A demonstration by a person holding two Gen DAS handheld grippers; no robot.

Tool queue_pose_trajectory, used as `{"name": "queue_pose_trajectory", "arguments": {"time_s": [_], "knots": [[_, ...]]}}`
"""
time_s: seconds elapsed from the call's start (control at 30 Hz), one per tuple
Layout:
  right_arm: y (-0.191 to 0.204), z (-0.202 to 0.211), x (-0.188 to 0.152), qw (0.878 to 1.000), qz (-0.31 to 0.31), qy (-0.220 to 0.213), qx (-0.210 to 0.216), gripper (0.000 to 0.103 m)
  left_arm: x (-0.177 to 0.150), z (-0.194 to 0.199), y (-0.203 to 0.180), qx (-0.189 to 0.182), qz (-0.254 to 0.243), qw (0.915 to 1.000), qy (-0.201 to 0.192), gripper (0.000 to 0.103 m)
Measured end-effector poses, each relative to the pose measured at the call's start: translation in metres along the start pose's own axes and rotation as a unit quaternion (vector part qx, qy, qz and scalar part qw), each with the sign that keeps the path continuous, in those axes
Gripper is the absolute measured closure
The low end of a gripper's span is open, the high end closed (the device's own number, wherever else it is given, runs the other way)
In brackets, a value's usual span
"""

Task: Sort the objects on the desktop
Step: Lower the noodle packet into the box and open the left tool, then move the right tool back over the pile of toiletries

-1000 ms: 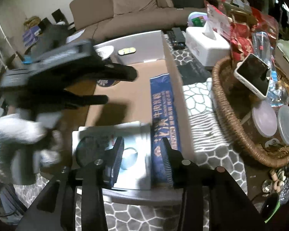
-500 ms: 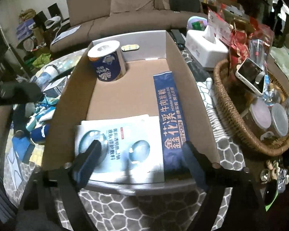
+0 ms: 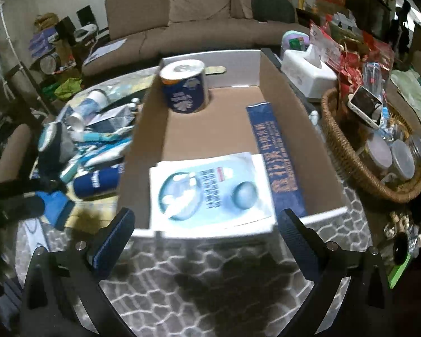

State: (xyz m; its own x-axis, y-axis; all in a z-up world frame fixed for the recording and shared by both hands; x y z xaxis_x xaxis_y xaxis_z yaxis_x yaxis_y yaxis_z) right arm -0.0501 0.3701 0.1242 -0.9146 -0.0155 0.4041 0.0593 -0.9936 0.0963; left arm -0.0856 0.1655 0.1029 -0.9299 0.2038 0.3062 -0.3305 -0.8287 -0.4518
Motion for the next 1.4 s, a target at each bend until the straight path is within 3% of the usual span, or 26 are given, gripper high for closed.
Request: {"name": "queue_pose_trajectory", "arguments": {"time_s": [0.33, 0.6, 0.77, 1.0, 1.27, 1.4], "knots": [[0.108, 0.015, -0.033, 0.998, 0.047, -0.006, 0.039, 0.000, -0.088, 0.065, 0.100, 0.041, 0.016, 0.9981, -0.044, 0.000], [0.183, -0.006, -0.040, 0.993, 0.081, -0.005, 0.083, 0.000, -0.124, 0.112, 0.191, 0.071, 0.070, 0.9914, -0.085, 0.000], [0.227, -0.034, -0.035, 0.988, 0.115, -0.012, 0.099, 0.000, -0.122, 0.109, 0.231, 0.074, 0.093, 0.9897, -0.080, 0.000], [0.274, -0.078, -0.013, 0.982, 0.167, 0.013, 0.087, 0.000, -0.092, 0.097, 0.260, 0.066, 0.101, 0.9892, -0.083, 0.000], [0.293, -0.114, -0.006, 0.975, 0.195, 0.035, 0.104, 0.000, -0.079, 0.088, 0.303, 0.107, 0.110, 0.9858, -0.069, 0.000], [0.303, -0.120, -0.012, 0.970, 0.202, 0.054, 0.121, 0.000, -0.092, 0.073, 0.318, 0.089, 0.130, 0.9865, -0.046, 0.000]]}}
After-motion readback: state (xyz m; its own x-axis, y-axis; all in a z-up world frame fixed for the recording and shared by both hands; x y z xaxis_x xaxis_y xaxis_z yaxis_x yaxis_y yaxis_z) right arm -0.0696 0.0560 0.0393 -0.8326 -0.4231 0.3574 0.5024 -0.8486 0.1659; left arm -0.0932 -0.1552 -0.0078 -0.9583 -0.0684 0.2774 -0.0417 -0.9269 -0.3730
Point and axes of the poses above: each gripper's, at about its wrist camera, not at the fingertips, and z roughly against the way its jaws point, y to its left, x to its top, the point moved 7 cm from there along -z, roughly the way its jaws point, and after that the axes turned 11 degrees about y, right-handed, at the moved point
